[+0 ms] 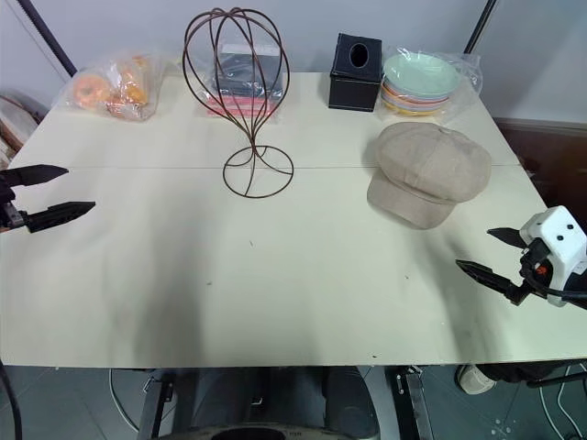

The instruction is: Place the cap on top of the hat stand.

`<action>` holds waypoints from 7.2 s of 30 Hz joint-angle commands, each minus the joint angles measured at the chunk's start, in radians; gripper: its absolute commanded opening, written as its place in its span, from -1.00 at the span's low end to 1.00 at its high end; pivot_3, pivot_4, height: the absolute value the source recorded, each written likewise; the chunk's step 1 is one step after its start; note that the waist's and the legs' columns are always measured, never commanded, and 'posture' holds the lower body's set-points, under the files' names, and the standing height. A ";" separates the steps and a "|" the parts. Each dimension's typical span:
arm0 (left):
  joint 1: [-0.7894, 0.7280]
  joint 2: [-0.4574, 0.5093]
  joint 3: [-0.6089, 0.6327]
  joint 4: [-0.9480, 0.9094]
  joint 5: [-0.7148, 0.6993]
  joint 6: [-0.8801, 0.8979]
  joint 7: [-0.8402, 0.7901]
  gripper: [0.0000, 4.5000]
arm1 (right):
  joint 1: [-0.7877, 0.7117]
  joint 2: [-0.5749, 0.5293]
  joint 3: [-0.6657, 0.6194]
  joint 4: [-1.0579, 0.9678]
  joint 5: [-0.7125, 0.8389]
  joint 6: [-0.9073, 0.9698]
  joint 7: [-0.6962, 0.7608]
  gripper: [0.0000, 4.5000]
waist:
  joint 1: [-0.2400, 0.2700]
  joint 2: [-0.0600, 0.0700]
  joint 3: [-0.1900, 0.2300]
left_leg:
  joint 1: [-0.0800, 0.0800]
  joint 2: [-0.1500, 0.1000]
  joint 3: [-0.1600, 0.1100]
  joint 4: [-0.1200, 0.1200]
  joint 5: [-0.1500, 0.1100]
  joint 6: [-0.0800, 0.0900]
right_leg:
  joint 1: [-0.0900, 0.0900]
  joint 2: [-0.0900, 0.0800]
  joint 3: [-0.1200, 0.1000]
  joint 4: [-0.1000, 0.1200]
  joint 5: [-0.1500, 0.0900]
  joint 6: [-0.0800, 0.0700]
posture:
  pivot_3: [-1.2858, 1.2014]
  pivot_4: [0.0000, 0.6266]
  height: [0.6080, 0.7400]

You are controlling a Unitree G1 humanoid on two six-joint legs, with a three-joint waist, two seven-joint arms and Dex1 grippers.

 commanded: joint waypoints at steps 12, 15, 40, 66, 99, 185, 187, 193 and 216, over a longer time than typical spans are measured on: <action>-0.098 -0.012 -0.016 0.042 -0.044 0.066 -0.001 1.00 | -0.029 0.003 -0.047 -0.069 -0.002 0.011 -0.078 0.97 | 0.001 0.000 0.000 | 0.000 0.000 0.000 0.001 0.000 0.000 | 0.000 0.000 0.000 0.000 0.000 0.001 | 0.03 -0.52 1.00; -0.116 -0.020 -0.025 -0.027 -0.084 0.128 -0.006 1.00 | -0.047 -0.017 -0.029 -0.100 -0.009 0.023 -0.098 0.97 | 0.000 0.000 0.000 | 0.000 0.000 0.000 0.001 0.000 0.000 | 0.001 0.000 0.000 0.000 0.001 0.001 | 0.03 -0.52 1.00; -0.408 -0.287 -0.342 -0.507 -0.372 0.478 0.070 1.00 | -0.537 0.159 0.912 -0.047 -0.822 0.146 -0.771 0.97 | 0.001 -0.001 -0.001 | -0.001 -0.005 -0.002 0.005 0.000 0.000 | -0.001 0.000 0.000 0.006 0.001 0.002 | 0.03 -0.52 1.00; -0.422 -0.306 -0.266 -0.516 -0.412 0.506 0.159 1.00 | -0.624 0.321 0.831 0.222 -0.903 0.006 -0.719 -0.99 | -0.007 -0.002 -0.001 | 0.002 -0.004 -0.004 0.007 0.000 0.000 | -0.001 0.001 0.000 0.015 0.001 0.003 | 0.03 -0.52 1.00; -0.101 -0.138 0.353 -0.598 -0.709 0.557 0.632 1.00 | -1.135 0.557 1.012 0.247 -0.965 -0.715 -0.643 -0.99 | -0.034 -0.003 0.000 | 0.001 -0.003 -0.006 0.002 0.004 -0.007 | -0.007 0.002 0.000 0.019 0.001 0.002 | 0.03 -0.52 1.00; -0.390 -0.281 -0.441 0.003 0.567 -1.133 0.714 -0.98 | -0.796 0.028 0.377 -0.209 0.413 0.292 -0.103 1.00 | 0.003 -0.002 0.000 | 0.000 -0.002 -0.004 0.005 0.002 -0.003 | -0.004 0.000 -0.001 0.015 0.001 0.002 | 0.03 -0.52 1.00; -0.399 -0.263 -0.439 0.061 0.549 -1.202 0.692 -0.98 | -0.793 0.028 0.377 -0.209 0.410 0.290 -0.099 1.00 | 0.002 -0.002 0.000 | 0.000 -0.002 -0.003 0.005 0.002 -0.003 | -0.004 0.000 -0.001 0.015 0.001 0.002 | 0.03 -0.52 1.00; -0.429 -0.279 -0.477 0.147 0.527 -1.312 0.635 -0.98 | -0.802 0.029 0.379 -0.202 0.402 0.288 -0.094 1.00 | 0.001 -0.002 0.000 | 0.000 -0.002 -0.003 0.004 0.002 -0.003 | -0.004 0.001 -0.001 0.015 0.001 0.003 | 0.03 -0.52 1.00; -0.196 -0.189 -0.341 -0.064 0.455 -0.985 0.563 0.97 | -0.874 0.001 0.396 -0.051 0.325 0.254 -0.003 1.00 | -0.005 -0.002 0.000 | 0.000 0.000 -0.003 0.004 0.002 -0.003 | -0.005 0.001 -0.001 0.016 0.001 0.003 | 0.03 -0.52 1.00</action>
